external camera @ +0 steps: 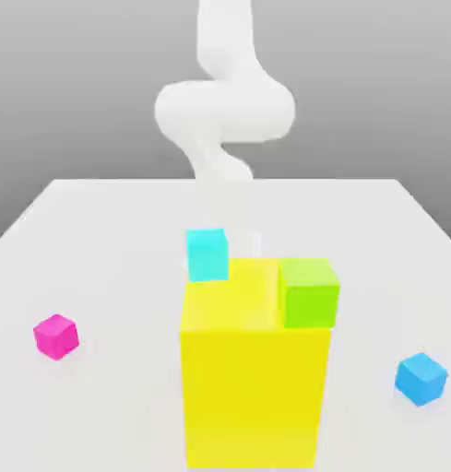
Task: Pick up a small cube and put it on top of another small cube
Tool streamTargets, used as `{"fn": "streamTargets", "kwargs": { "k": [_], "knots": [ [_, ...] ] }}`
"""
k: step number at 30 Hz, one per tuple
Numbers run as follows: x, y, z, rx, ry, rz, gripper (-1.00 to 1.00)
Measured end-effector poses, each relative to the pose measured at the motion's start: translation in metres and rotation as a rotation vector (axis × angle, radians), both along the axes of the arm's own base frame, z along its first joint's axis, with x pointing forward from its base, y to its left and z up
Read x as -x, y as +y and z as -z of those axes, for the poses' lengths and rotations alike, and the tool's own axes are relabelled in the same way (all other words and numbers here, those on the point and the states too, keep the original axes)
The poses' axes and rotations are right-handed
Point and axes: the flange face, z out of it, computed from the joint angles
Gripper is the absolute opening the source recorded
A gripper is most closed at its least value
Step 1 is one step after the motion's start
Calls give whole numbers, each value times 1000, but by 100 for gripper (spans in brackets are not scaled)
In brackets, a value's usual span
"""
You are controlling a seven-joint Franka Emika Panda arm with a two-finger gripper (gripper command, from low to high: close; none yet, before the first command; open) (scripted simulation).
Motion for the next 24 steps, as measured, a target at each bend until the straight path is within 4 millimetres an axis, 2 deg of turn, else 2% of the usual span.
{"fn": "streamTargets", "kwargs": {
  "k": [3, 6, 9, 12, 17, 20, 24],
  "knots": [
    [-34, 34, 53, 11, 89, -48, 0],
    [-57, 70, 107, 26, 173, -96, 0],
    [-71, 106, 163, 43, 257, -146, 0],
    [-74, 141, 222, 64, 339, -196, 0],
    [-58, 199, 320, 104, 476, -286, 0],
    [-32, 234, 378, 136, 557, -353, 0],
    [5, 258, 452, 170, 668, -403, 0]
  ]
}}
